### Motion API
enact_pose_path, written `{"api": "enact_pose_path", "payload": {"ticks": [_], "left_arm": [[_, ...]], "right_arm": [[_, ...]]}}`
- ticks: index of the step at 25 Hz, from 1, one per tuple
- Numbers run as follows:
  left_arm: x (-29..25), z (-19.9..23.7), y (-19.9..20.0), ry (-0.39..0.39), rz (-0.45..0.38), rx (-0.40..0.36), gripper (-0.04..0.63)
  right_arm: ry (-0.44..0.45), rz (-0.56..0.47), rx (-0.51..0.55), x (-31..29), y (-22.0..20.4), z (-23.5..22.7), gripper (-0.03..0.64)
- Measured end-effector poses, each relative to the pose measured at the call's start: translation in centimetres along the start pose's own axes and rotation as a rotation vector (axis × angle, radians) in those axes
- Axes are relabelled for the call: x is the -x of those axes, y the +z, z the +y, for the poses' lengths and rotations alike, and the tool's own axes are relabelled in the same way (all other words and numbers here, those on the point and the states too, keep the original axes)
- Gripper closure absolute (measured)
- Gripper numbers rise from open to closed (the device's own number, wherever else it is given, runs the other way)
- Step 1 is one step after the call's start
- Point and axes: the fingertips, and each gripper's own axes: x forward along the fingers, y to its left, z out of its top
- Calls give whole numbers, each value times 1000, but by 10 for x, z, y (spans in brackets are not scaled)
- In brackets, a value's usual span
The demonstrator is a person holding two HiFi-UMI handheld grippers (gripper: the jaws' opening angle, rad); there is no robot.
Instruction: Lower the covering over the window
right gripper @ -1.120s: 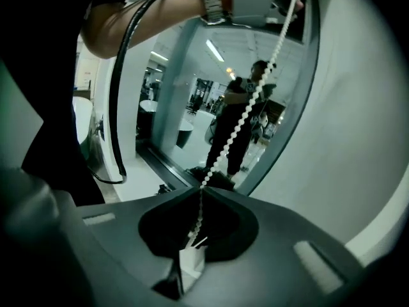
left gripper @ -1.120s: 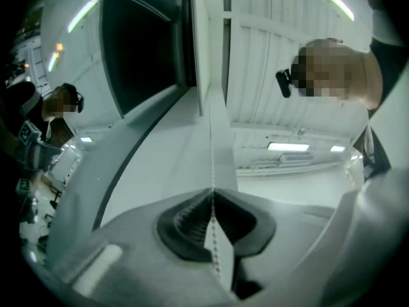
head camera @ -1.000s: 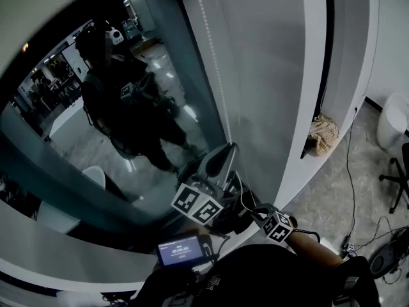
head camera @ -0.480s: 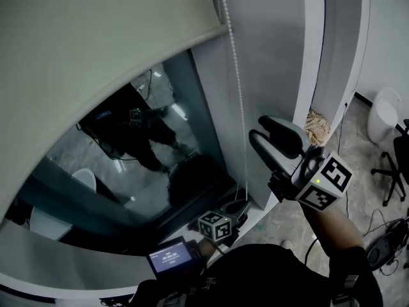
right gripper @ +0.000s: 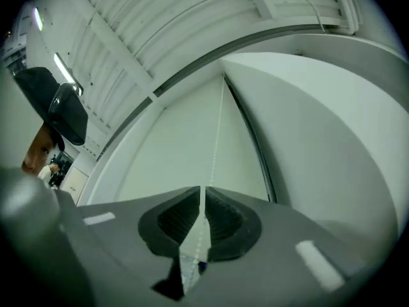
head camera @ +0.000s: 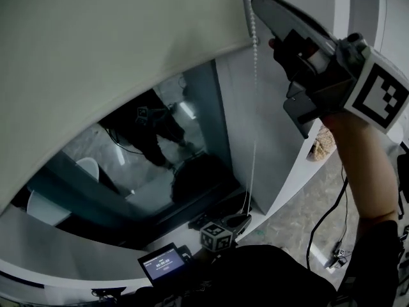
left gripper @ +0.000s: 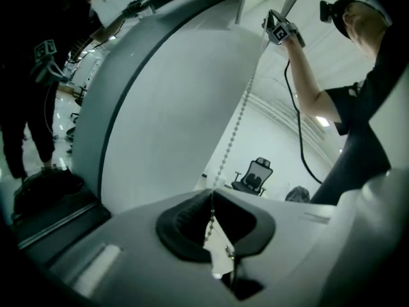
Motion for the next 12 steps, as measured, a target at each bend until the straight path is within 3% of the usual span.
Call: {"api": "enact_pose_path", "payload": {"ticks": [3, 4, 6, 7, 9, 10, 12], "left_arm": [[0, 3, -4, 1, 7, -21, 584], [-1, 1, -7, -3, 12, -38, 584], [-4, -6, -11, -15, 25, -53, 584], [-5, -8, -13, -20, 29, -55, 584], [-9, -7, -18, -23, 37, -57, 584], [-10, -5, -20, -24, 39, -58, 584], [-10, -4, -19, -27, 35, -59, 584]], "right_arm": [[7, 14, 28, -4, 4, -6, 621], [6, 21, 29, -5, 3, -6, 600], [-2, 31, 10, -8, 1, -5, 479], [-8, 31, -14, -8, 0, -6, 479], [-16, 17, -67, -6, -3, -11, 525], [-14, 6, -81, -5, -3, -11, 604], [-1, -18, -59, -5, 1, -7, 603]]}}
